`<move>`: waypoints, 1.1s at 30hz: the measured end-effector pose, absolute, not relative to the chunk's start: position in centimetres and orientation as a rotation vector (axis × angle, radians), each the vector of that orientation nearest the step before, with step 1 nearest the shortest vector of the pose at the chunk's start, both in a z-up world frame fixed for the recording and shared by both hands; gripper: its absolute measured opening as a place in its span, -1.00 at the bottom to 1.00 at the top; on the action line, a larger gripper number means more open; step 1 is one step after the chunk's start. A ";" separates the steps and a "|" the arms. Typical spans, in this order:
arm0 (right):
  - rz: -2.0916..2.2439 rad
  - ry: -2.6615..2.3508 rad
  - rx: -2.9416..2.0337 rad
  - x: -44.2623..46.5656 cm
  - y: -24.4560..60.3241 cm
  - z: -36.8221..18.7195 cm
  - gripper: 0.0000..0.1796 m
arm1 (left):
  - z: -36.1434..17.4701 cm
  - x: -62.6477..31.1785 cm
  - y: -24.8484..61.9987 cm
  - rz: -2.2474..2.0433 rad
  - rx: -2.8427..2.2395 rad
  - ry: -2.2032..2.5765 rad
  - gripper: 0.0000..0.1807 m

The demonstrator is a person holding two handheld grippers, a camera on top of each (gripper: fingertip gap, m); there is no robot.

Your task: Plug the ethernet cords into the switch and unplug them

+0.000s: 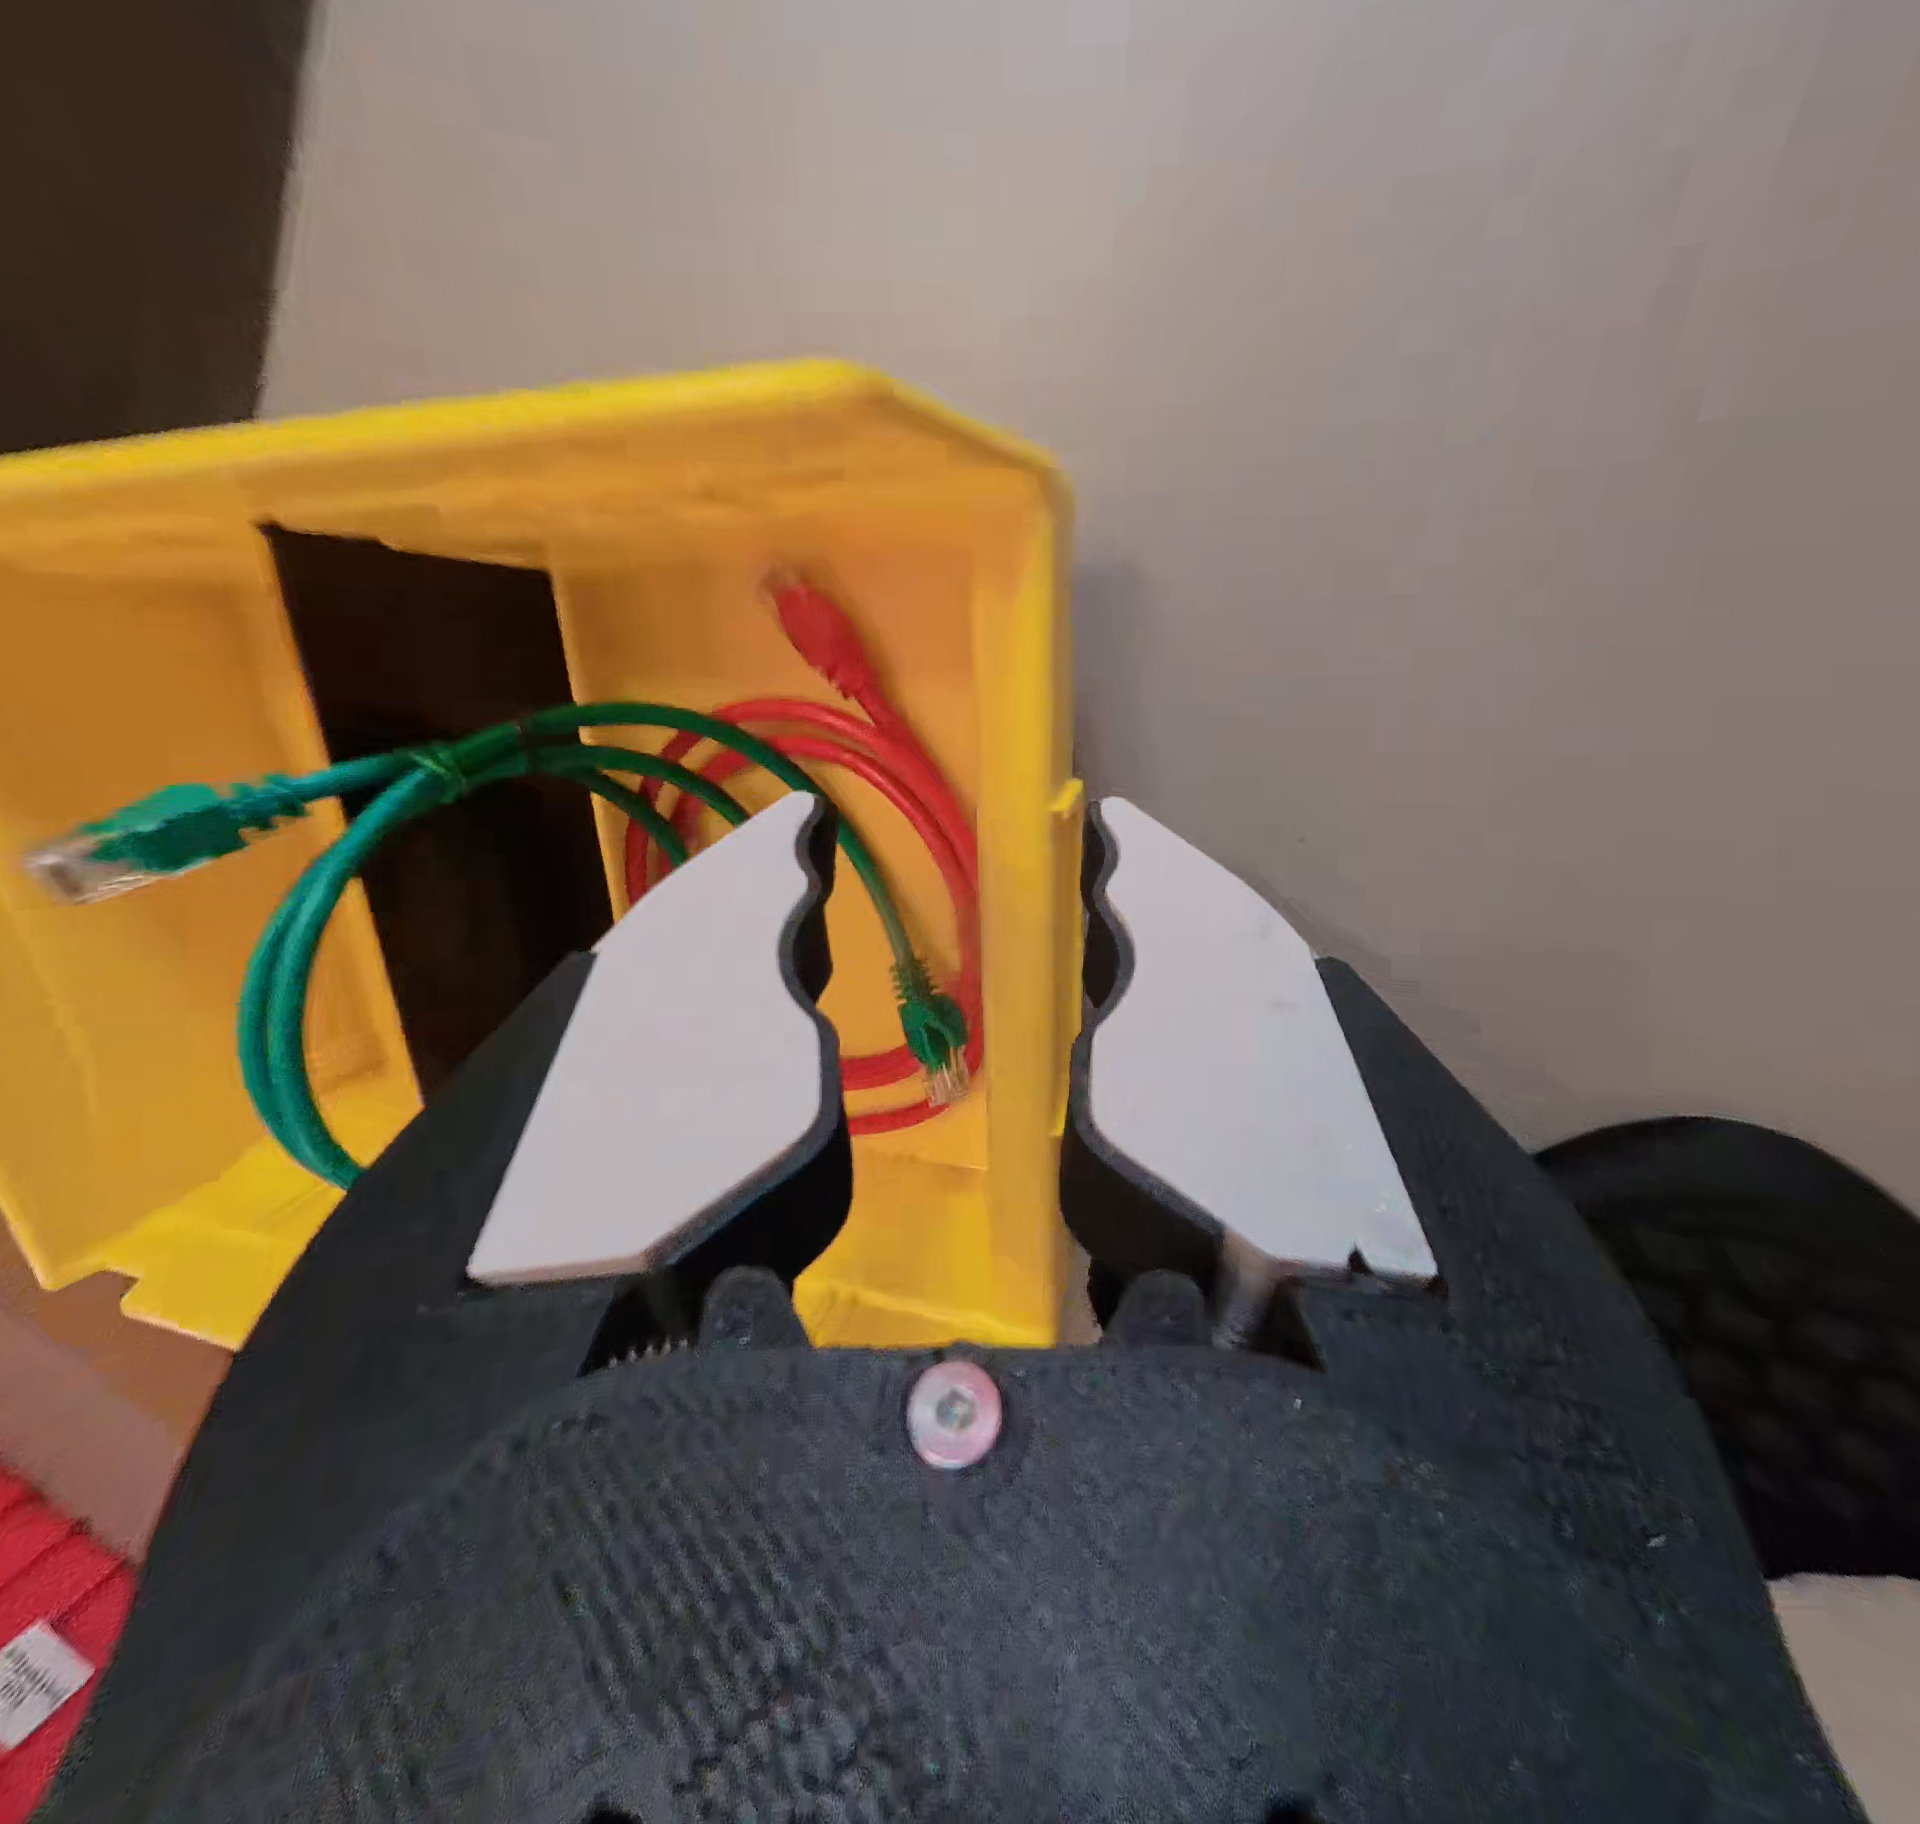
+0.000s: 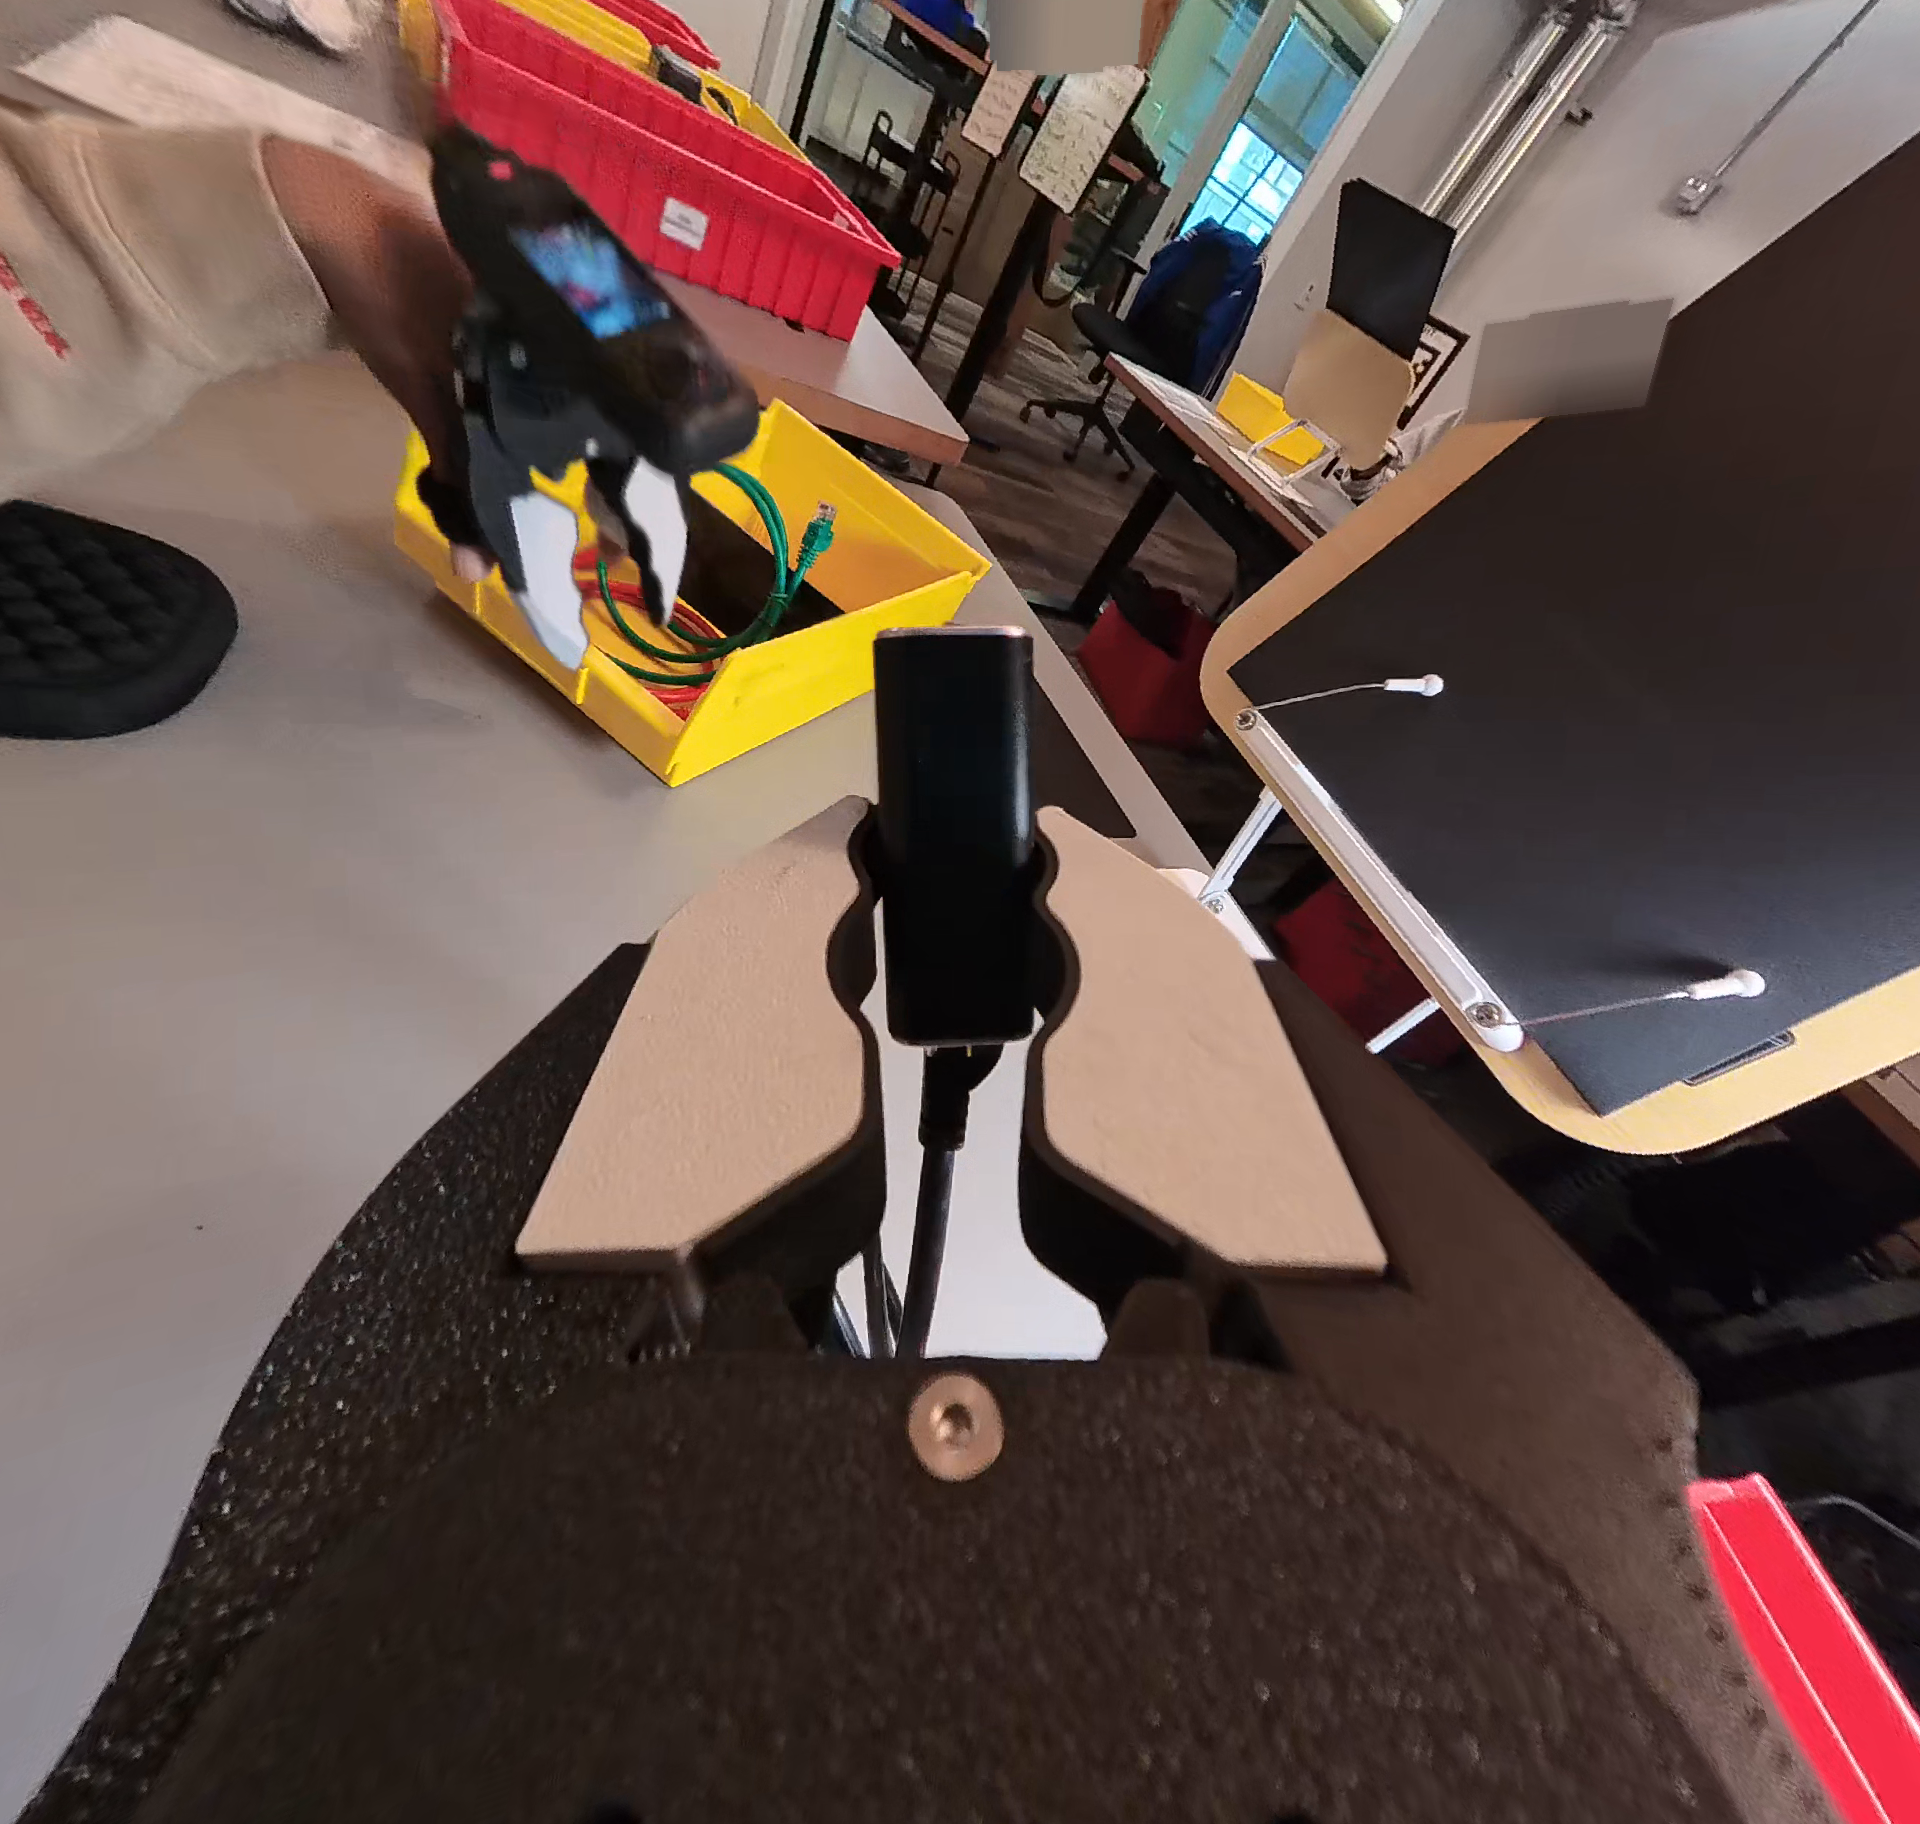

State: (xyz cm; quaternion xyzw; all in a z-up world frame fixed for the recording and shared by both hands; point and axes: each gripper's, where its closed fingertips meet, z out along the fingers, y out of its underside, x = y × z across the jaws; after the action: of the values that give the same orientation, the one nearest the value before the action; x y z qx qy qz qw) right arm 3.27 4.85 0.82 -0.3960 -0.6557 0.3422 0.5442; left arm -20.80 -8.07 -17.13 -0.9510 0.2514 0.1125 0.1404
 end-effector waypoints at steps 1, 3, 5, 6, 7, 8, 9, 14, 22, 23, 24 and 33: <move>0.806 -1.554 -0.943 3.3 4.9 0.9 -0.73 | -18.5 -21.1 -8.2 0.329 -2.797 0.736 -0.48; 0.794 -1.550 -0.942 3.6 5.0 1.1 -0.73 | -20.5 -21.1 -8.2 0.309 -2.848 0.784 -0.52; 0.782 -1.539 -0.943 3.9 5.2 1.4 -0.73 | -21.5 -20.3 -7.4 0.312 -2.793 0.900 -0.71; 0.781 -1.532 -0.945 4.0 5.4 1.5 -0.73 | -21.6 -20.3 -6.7 0.357 -2.752 0.939 -0.70; 0.786 -1.526 -0.947 4.1 5.5 1.7 -0.73 | -21.6 -20.1 -6.1 0.376 -2.717 0.963 -0.69; 0.794 -1.520 -0.950 4.1 5.6 1.7 -0.73 | -21.6 -19.9 -5.6 0.371 -2.695 0.975 -0.69; 0.801 -1.515 -0.955 4.1 5.7 1.7 -0.73 | -21.6 -19.7 -5.3 0.367 -2.679 0.989 -0.69; 0.808 -1.518 -0.968 4.0 5.8 1.5 -0.73 | -21.6 -18.2 -3.8 0.378 -2.537 1.166 -0.71; 0.810 -1.541 -0.967 3.9 5.7 1.0 -0.73 | -21.5 -19.3 0.4 0.424 -2.504 0.970 -0.71; 0.811 -1.543 -0.968 3.9 5.8 0.9 -0.73 | -21.5 -19.7 0.7 0.426 -2.504 0.948 -0.71; 0.813 -1.544 -0.969 3.9 5.8 0.9 -0.73 | -21.5 -20.0 1.1 0.426 -2.493 0.937 -0.71; 0.816 -1.579 -0.986 3.2 5.7 -0.5 -0.73 | -20.9 -22.9 1.4 0.476 -2.412 0.855 -0.68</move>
State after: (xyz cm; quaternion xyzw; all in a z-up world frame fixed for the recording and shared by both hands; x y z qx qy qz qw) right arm 3.15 5.65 -0.49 -0.4126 -0.6606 0.3414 0.5263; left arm -22.91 1.41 -20.90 -0.8932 0.3165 0.1764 0.2662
